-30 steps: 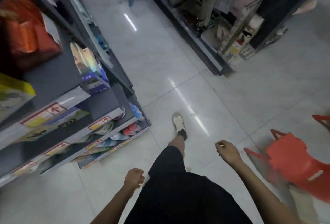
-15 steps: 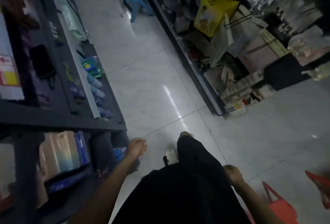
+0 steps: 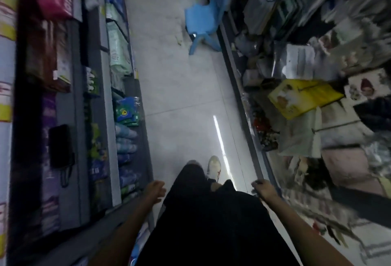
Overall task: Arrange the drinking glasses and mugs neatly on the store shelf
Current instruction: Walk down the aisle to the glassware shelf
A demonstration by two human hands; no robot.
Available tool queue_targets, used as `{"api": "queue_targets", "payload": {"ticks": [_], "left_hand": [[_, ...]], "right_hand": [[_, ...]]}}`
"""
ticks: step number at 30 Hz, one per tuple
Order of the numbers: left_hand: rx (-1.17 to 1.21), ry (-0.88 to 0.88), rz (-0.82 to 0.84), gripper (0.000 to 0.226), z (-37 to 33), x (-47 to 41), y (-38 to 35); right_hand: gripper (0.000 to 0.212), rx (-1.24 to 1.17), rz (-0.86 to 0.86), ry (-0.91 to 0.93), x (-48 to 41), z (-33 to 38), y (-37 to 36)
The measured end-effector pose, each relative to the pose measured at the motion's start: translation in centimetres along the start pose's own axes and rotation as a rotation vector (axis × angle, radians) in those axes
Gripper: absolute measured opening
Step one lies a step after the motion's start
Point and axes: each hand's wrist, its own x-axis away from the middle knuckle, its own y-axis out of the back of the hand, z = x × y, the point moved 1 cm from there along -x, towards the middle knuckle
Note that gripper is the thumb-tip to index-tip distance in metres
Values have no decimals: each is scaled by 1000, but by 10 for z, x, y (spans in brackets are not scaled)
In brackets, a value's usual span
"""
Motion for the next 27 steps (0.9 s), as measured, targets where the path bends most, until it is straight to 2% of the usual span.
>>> {"api": "queue_targets", "payload": {"ticks": [5,8,11,13,16,21,27], "left_hand": [[117,140,-58,22,-63,-25,17],[220,228,15,13,-102,-49,22],[233,223,33,19,-161,-84,33],[200,190,36,28,-212,-111,46],[227,175,38,14,-307,-129,72],[282,-23,-13,11,-493,-160,123],[350,-188,-52,12,-682,-197,167]], "right_hand": [[14,29,31,187,-55,211,44],[8,49,37,256,-79,319,57],[6,107,46,296,-110,406,66],[10,175,26,277,-124,453,76],[11,263,-14,261,-139,512,94],[19,342,-7,322,-155,630,114],[8,437,29,485,-186,789,116]]}}
